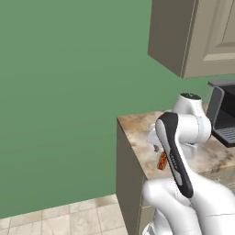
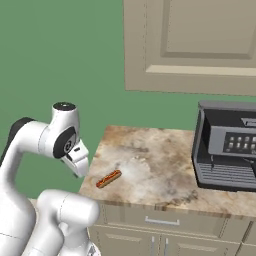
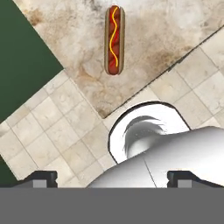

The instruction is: Store the hot dog in the freezer for long-term storage. Close the freezer door after placing the cooked food.

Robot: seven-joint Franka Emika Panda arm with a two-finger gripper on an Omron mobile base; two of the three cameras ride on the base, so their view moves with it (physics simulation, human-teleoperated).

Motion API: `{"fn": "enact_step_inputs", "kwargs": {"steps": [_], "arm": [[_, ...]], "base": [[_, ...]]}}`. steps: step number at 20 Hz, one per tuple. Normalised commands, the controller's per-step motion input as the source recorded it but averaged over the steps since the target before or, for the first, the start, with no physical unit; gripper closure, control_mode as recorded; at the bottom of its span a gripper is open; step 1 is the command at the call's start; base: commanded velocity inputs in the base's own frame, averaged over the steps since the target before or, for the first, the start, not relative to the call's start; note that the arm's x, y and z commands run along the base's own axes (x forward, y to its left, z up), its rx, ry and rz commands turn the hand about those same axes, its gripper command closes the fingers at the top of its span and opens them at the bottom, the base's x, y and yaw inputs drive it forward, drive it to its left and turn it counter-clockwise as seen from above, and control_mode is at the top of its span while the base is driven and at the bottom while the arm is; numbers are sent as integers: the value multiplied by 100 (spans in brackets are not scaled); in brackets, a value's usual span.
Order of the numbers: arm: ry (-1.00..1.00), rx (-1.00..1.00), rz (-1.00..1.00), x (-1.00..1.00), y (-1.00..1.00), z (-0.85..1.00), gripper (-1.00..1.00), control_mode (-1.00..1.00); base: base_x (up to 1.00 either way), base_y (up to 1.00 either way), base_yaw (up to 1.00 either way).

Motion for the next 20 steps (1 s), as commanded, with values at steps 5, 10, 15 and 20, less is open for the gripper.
{"fn": "enact_step_inputs", "kwargs": {"steps": [5,10,15,20], "arm": [[-1,-3,0,67,-39,-36,-100,-100],[-2,-4,0,63,-14,-37,-100,-100],[-2,-4,0,52,-20,-58,-100,-100],[0,-5,1,50,-19,-48,-100,-100]], "base": [[0,0,0],[0,0,0],[0,0,0],[0,0,0]]}}
